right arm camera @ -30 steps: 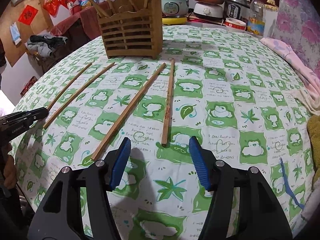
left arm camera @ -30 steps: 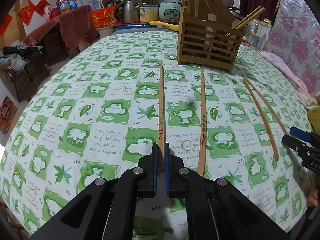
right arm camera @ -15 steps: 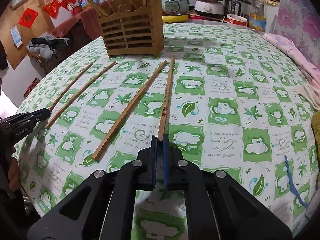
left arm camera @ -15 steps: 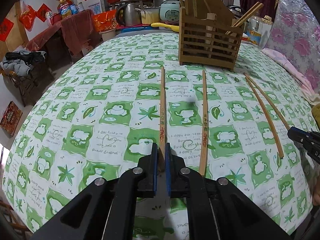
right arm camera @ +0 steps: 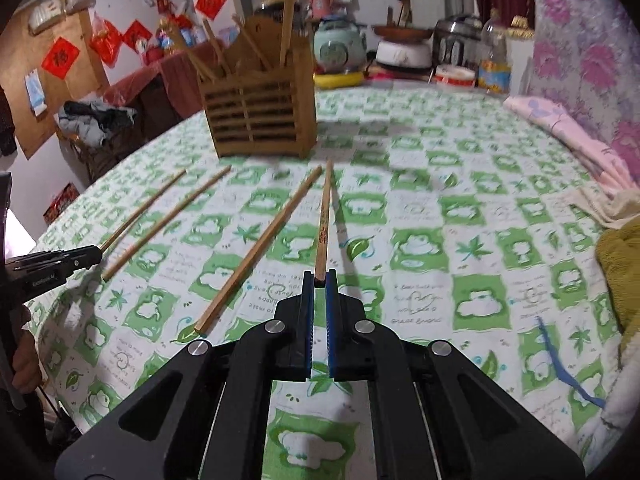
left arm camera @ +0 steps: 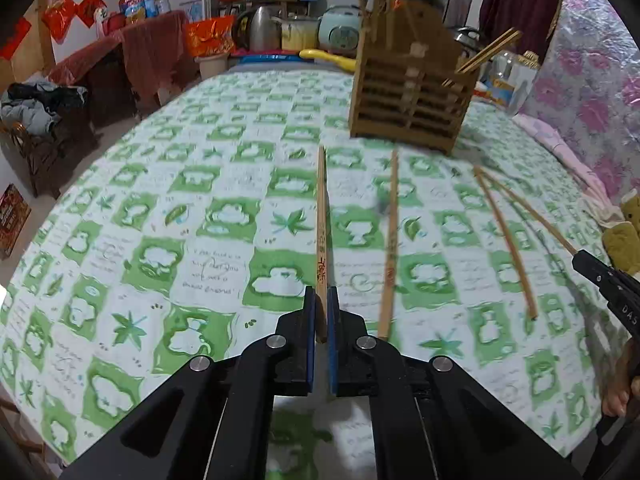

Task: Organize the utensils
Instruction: 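Lift both chopsticks into the wooden holder and open both tools there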

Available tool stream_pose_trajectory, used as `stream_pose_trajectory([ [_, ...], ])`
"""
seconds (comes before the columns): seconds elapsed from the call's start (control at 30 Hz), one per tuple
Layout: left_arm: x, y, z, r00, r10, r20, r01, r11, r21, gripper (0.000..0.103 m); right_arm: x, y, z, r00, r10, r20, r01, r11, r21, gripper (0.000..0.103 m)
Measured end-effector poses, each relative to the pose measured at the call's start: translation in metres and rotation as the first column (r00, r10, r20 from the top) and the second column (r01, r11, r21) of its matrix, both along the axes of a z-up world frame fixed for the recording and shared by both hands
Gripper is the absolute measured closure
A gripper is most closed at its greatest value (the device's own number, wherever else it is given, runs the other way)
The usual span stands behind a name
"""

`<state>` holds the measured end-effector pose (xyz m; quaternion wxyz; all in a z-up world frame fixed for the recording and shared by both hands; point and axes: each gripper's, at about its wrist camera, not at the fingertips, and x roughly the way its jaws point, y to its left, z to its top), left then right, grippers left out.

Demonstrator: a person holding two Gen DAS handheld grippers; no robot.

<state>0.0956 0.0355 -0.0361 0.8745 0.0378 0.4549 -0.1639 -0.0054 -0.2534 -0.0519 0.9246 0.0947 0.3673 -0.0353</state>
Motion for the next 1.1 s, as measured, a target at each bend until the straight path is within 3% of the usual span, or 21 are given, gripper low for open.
stream_pose_trajectory([
  [0.4,-0.036,-0.004,0.102,0.978,-0.029,0.207,0.035,0.999,-0.026,0.097,-0.042,-0.007,0.096,0.968,-0.005,0.252,0.004,1.0,0.006,0.097],
  [0.77,-0.027,-0.014,0.114,0.98,-0.059,0.187,0.065,0.998,-0.026,0.097,-0.037,0.009,0.112,0.96,0.035,0.277,-0.026,0.999,-0.037,0.097],
  [1.1,0.007,-0.037,0.153,0.971,-0.095,0.219,0.102,0.995,-0.021,0.097,-0.013,0.011,0.143,0.943,0.065,0.327,-0.053,0.998,-0.045,0.097],
])
